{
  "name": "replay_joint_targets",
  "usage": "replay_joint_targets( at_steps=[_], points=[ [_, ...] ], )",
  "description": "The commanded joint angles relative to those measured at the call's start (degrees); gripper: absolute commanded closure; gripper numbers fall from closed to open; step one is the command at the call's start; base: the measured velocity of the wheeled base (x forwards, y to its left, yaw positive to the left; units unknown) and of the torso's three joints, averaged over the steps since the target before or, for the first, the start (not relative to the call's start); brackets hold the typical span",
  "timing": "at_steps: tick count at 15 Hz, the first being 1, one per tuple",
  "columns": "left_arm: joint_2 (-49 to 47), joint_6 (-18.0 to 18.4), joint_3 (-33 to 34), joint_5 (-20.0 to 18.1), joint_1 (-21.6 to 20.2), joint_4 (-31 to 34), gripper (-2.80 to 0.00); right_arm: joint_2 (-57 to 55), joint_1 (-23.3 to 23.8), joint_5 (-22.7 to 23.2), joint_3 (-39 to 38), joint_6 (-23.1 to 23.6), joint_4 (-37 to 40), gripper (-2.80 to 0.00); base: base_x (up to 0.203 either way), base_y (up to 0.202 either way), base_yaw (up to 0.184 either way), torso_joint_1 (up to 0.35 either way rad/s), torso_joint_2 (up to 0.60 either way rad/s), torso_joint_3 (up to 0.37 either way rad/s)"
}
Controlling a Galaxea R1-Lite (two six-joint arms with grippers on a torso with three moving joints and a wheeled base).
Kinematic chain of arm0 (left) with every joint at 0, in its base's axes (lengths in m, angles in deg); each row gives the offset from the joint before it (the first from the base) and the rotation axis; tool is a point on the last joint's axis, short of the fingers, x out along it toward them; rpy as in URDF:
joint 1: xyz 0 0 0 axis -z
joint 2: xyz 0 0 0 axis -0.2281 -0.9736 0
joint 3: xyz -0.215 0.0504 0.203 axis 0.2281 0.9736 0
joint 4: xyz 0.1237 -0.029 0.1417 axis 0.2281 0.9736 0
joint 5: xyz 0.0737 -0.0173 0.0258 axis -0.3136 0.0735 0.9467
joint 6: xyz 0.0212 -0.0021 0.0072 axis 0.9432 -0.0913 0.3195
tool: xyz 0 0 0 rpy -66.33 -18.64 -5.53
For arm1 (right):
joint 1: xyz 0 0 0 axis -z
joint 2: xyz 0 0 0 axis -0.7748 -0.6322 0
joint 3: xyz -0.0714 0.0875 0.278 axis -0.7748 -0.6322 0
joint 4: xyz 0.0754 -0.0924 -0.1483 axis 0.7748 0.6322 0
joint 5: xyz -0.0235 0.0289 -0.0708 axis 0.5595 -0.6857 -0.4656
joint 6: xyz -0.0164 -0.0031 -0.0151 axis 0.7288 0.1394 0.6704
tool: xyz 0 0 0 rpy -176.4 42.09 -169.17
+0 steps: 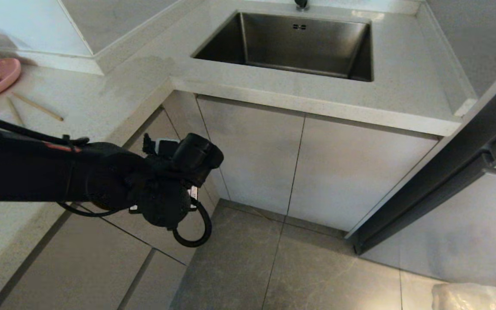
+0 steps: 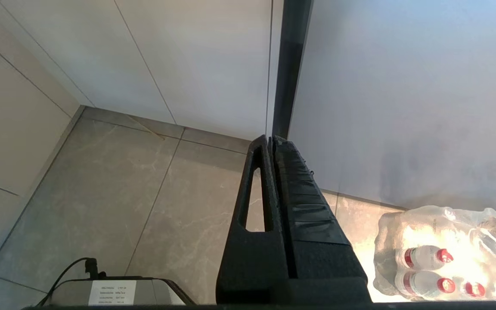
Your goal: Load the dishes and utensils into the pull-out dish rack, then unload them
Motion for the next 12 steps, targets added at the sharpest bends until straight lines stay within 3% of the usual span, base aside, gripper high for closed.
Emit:
replay_joint_targets(
  at_steps=[1, 3, 8, 10, 12],
  points=[
    [4.5, -0.1, -0.1, -6.2, 1.5, 0.2, 0.0, -0.1, 0.0, 0.0, 0.0, 0.0, 0.0, 0.0, 0.0, 0.0, 0.0, 0.0, 0.0, 0.0],
    [8.9, 0.0, -0.3, -13.2, 3.2, 0.5, 0.0, 0.0, 0.0, 0.0, 0.0, 0.0, 0.0, 0.0, 0.0, 0.0, 0.0, 0.0, 0.0, 0.0],
    [23.6, 0.4, -0.7, -20.0, 7.7, 1.5, 0.0, -0.1, 0.0, 0.0, 0.0, 0.0, 0.0, 0.0, 0.0, 0.0, 0.0, 0.0, 0.0, 0.0],
    [32.4, 5.1, -0.7, -21.3, 7.6, 1.2, 0.0, -0.1, 0.0, 0.0, 0.0, 0.0, 0.0, 0.0, 0.0, 0.0, 0.0, 0.0, 0.0, 0.0],
    [41.4, 12.3, -0.5, -22.8, 4.0, 0.9, 0.0, -0.1, 0.0, 0.0, 0.0, 0.0, 0.0, 0.0, 0.0, 0.0, 0.0, 0.0, 0.0, 0.0]
  ],
)
